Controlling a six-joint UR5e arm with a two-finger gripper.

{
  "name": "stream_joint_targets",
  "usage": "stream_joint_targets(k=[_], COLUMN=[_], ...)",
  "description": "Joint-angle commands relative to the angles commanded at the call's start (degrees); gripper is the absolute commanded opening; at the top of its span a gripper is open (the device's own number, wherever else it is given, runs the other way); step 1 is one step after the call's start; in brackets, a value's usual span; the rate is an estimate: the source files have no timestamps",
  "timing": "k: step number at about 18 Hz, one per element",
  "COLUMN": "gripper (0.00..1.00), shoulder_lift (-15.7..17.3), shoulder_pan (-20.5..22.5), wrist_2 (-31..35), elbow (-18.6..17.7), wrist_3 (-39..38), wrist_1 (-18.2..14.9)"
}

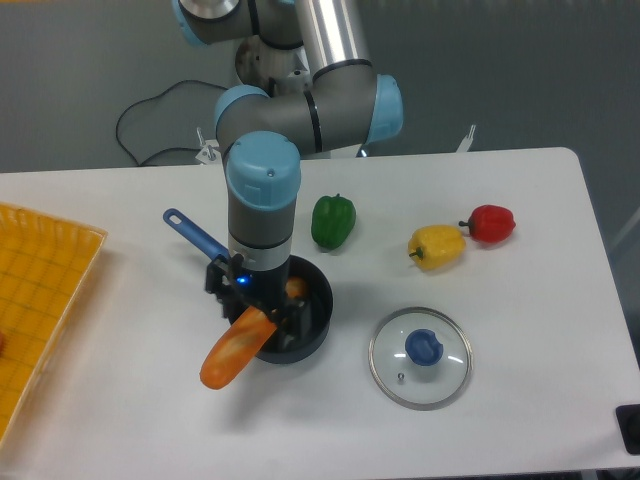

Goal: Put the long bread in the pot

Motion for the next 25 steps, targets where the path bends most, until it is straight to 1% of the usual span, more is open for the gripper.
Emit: stream_joint_targets(k=[2, 4, 8, 9, 12, 14, 17, 19, 23, 25], gripper=[1.00, 1.00, 1.00, 1.00, 1.00, 1.00, 1.00, 1.00, 1.00, 1.00], shoulder_lift=[-0.09, 0.09, 0.00, 0.00, 1.14, 1.93, 2.46, 1.59, 0.97, 1.23], shoulder_pan=[2.37, 4.92, 10.28, 11.33, 14.68, 17.22, 18.81, 18.73, 18.73, 19.16], wrist_2=[0.18, 0.00, 0.18, 0.18, -0.09, -0.09, 0.18, -0.17, -0.26, -0.09], elbow=[-0.17, -0.09, 1.23, 1.23, 1.23, 1.14, 2.45, 3.77, 4.30, 4.22], wrist_3=[0.26, 2.71, 6.84, 9.20, 17.99, 22.39, 29.25, 32.59, 38.66, 39.64], wrist_1=[0.00, 0.09, -0.26, -1.40, -8.15, -12.02, -16.86, -17.84, -17.40, -17.84])
